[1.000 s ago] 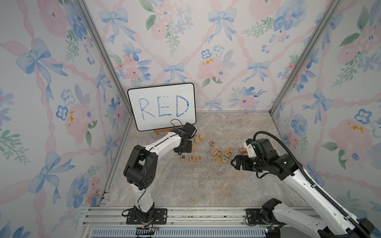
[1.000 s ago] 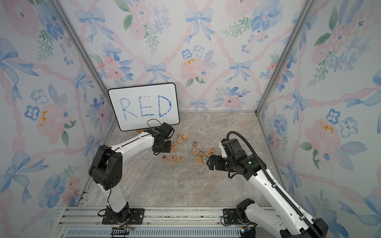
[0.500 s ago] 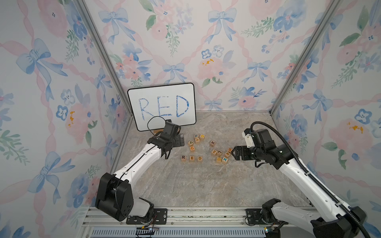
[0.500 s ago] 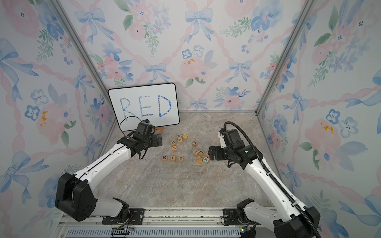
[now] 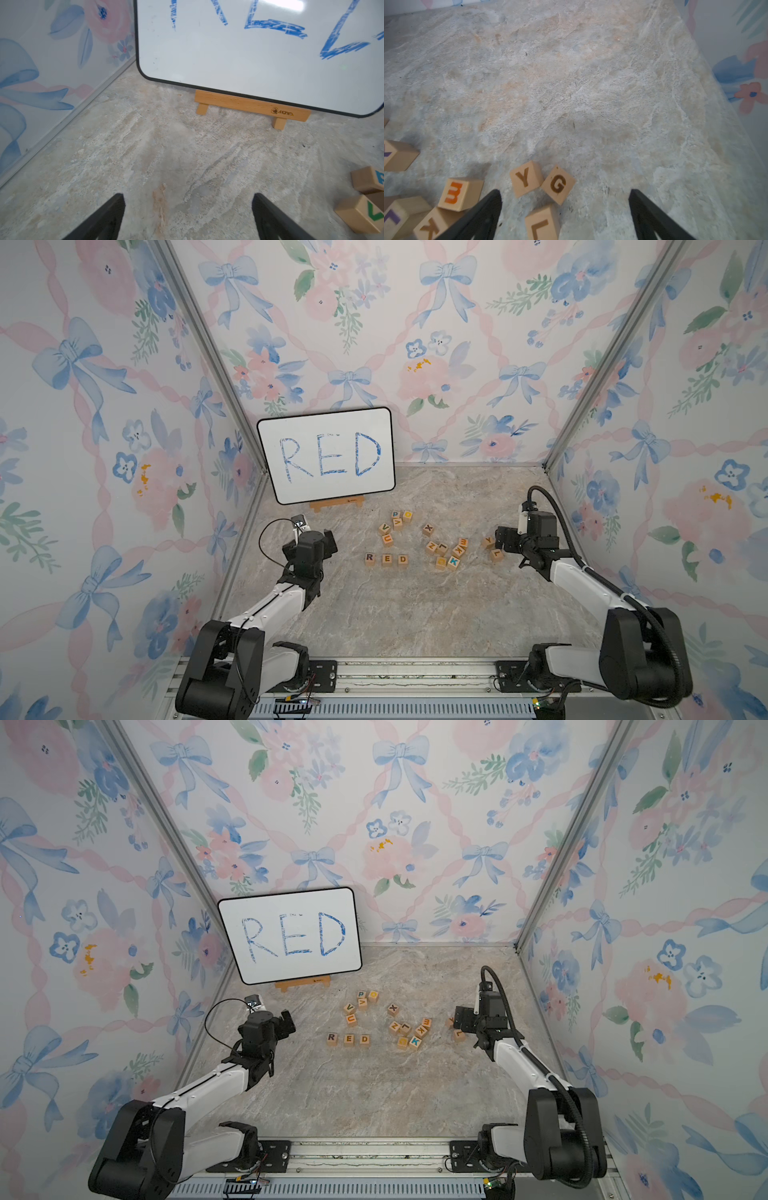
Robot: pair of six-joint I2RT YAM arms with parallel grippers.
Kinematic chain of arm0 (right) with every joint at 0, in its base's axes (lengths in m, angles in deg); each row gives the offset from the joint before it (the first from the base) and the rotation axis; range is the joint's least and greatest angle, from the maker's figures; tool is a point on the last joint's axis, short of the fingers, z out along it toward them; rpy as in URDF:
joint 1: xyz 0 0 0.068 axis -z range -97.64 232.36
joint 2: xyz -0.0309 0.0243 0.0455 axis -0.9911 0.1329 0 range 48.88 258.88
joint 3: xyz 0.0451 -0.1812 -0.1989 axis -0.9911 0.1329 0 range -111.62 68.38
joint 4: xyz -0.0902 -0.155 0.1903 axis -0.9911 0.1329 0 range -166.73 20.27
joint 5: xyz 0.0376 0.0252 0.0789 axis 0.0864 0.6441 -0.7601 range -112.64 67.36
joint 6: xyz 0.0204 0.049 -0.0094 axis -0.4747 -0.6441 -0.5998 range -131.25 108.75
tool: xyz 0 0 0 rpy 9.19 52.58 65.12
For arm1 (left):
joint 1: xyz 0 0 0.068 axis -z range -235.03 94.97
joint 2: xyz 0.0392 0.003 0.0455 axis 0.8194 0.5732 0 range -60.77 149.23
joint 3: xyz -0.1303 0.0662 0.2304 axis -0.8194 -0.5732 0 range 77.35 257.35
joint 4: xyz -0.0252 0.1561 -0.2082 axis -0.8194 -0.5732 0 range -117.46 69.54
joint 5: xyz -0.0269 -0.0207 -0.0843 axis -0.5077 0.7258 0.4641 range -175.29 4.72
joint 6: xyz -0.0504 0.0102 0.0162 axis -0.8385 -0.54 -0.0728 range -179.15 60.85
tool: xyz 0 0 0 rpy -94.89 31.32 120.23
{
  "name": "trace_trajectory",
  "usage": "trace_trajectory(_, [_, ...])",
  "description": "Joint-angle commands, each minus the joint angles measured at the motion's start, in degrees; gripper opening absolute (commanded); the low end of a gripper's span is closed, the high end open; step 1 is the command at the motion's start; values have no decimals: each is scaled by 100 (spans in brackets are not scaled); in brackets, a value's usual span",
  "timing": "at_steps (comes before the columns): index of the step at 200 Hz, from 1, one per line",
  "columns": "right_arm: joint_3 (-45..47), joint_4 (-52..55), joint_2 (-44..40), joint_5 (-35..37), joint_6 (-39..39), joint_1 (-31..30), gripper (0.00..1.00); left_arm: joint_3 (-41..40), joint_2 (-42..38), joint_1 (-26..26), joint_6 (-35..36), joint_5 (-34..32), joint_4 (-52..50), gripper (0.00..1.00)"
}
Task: Assemble the uppercase word "red" with letter blocks
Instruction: Reset both arms
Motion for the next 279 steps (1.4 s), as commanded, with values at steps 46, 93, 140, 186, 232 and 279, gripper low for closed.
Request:
trace_trajectory(46, [508,-2646,826,348,354,60,97,-395,925,-475,945,414,2585,98])
trace_trajectory(93, [1310,-4352,977,743,699,-243,97,-1120,1423,-450,1388,556,4779,98])
trace_trajectory(140, [1693,-5145,1154,987,791,-389,97,-1109,2042,-296,1698,776,5411,98])
trace_trajectory(186, [1629,-5067,1186,877,633,-230,97,-1110,2045,-220,1767,695,5408,98])
trace_trajectory(232, [1620,-5051,1186,812,616,-193,97,-1052,2080,-226,1868,953,5403,98])
trace_trajectory(279, [1620,-5055,1186,812,615,-199,97,-1068,2060,-255,1846,1010,5385,98])
